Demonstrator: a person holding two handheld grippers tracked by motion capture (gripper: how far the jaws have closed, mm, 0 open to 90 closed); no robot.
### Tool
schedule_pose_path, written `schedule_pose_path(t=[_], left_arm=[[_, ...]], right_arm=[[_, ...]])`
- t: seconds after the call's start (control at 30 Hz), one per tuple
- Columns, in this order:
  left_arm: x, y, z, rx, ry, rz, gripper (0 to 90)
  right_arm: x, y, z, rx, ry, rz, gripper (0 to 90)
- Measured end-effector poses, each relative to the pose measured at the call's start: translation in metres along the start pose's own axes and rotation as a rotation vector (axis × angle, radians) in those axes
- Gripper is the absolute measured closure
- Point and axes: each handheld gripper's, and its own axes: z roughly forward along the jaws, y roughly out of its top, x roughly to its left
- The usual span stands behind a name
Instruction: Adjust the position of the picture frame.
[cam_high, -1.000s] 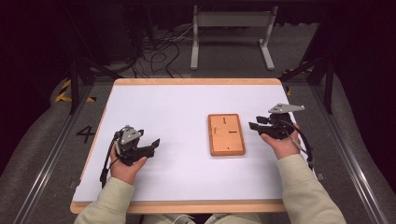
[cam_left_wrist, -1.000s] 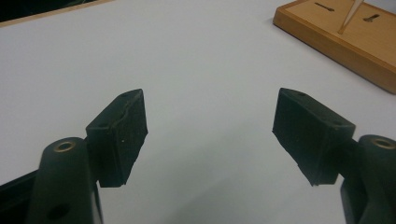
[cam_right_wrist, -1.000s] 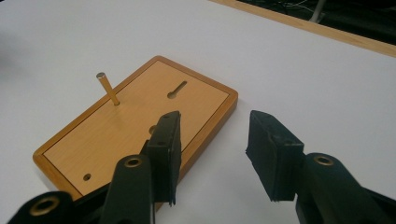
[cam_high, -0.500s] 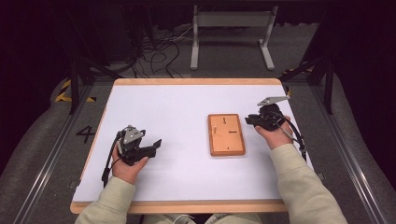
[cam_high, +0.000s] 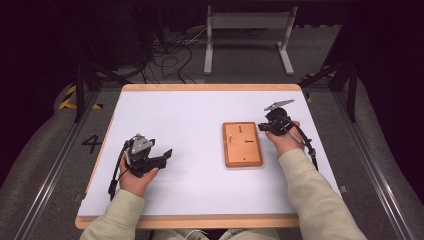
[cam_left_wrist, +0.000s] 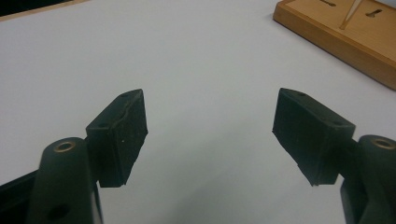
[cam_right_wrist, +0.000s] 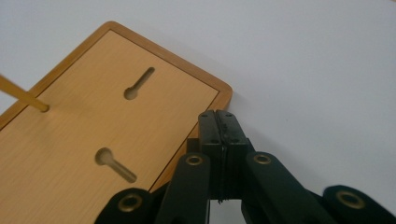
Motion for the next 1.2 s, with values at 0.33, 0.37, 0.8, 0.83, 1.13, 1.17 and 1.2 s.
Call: schedule_pose_path(t=[0.33,0.37,0.8,0.83,1.13,1.17,1.2], left_arm=[[0.003,-0.006,-0.008,0.004,0.021,-0.012,26.4],[0.004,-0.007,-0.009,0.006,0.024,-0.014,26.5],[0.006,-0.011,-0.014,0.008,0.035,-0.026,26.5],[0.006,-0.011,-0.015,0.009,0.037,-0.023,26.4],[0.006,-0.011,-0.014,0.007,0.034,-0.025,26.4],[0.006,-0.011,-0.014,0.007,0.033,-0.025,26.4],[0.006,-0.011,-0.014,0.007,0.032,-0.025,26.4]], right_arm=[[-0.014,0.002,0.023,0.041,-0.018,0.073,90.0],[-0.014,0.003,0.024,0.047,-0.02,0.08,90.0],[-0.012,0.012,0.035,0.074,-0.034,0.093,90.0],[-0.012,0.013,0.035,0.067,-0.027,0.091,90.0],[0.007,0.028,0.049,0.064,0.058,0.04,90.0],[0.009,0.03,0.051,0.064,0.064,0.03,90.0],[0.012,0.032,0.053,0.067,0.074,0.024,90.0]])
